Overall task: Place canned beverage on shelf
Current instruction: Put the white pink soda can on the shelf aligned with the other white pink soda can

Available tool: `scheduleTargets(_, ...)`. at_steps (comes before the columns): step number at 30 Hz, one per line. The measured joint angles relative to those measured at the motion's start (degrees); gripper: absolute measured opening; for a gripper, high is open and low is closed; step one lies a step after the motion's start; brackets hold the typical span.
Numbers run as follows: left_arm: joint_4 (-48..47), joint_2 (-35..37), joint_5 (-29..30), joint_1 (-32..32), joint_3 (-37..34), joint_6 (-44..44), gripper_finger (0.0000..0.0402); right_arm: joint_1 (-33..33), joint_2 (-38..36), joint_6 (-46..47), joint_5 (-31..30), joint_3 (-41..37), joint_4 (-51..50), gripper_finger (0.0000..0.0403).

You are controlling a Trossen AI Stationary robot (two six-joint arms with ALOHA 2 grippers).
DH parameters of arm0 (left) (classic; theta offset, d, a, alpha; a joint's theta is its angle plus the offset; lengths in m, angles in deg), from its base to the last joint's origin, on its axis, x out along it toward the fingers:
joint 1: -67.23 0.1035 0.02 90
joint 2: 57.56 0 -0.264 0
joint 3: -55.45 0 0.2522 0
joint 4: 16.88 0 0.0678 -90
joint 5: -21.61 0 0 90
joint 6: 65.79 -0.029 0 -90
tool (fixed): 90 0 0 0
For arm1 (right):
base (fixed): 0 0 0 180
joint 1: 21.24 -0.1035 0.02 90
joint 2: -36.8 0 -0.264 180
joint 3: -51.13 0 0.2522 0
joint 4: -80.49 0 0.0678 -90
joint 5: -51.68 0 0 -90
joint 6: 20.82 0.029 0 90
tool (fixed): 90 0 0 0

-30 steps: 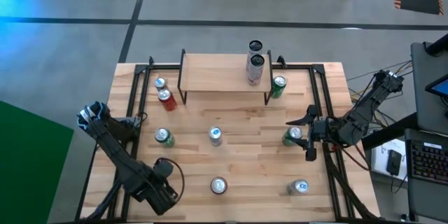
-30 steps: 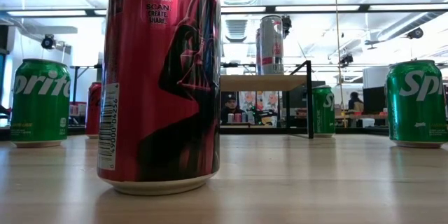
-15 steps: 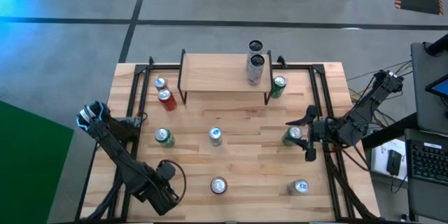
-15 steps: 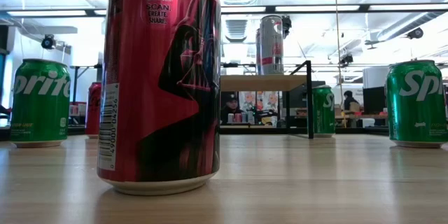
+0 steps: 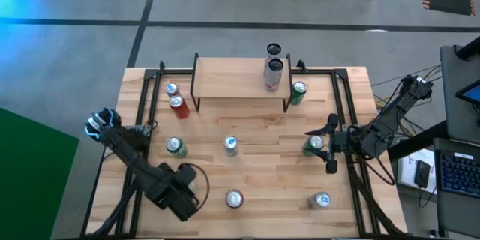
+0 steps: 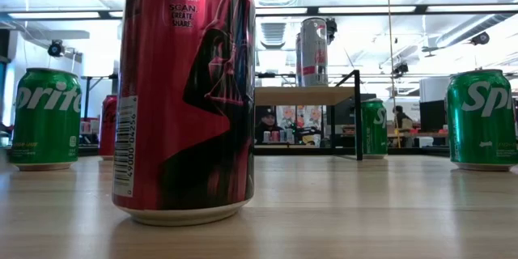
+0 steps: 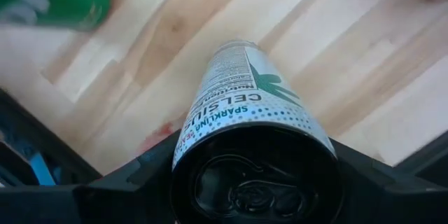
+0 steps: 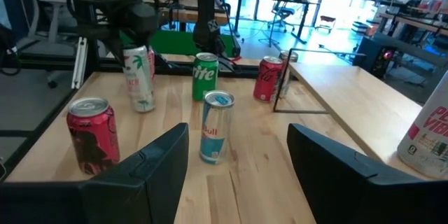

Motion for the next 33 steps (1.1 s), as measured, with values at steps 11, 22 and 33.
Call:
scheduleTargets(11,-0.78,-0.26,4.14,14.18,8.48,-21.81,0.0248,1.86,2.12,-0.32,4.17,-0.02,1.44,0.0233)
scheduleTargets(22,-1.35,-3.09,6.49,22.32,19.49,-43.70,0.0248,15.21,6.52,-6.10,32.43,-3.45,16.32,0.0249)
scheduleTargets(33,-1.29,-17.05,8.01,25.07,38.80,-68.65,0.0248,28.45,21.39,-2.48,47.49,-1.01,22.85,0.0340)
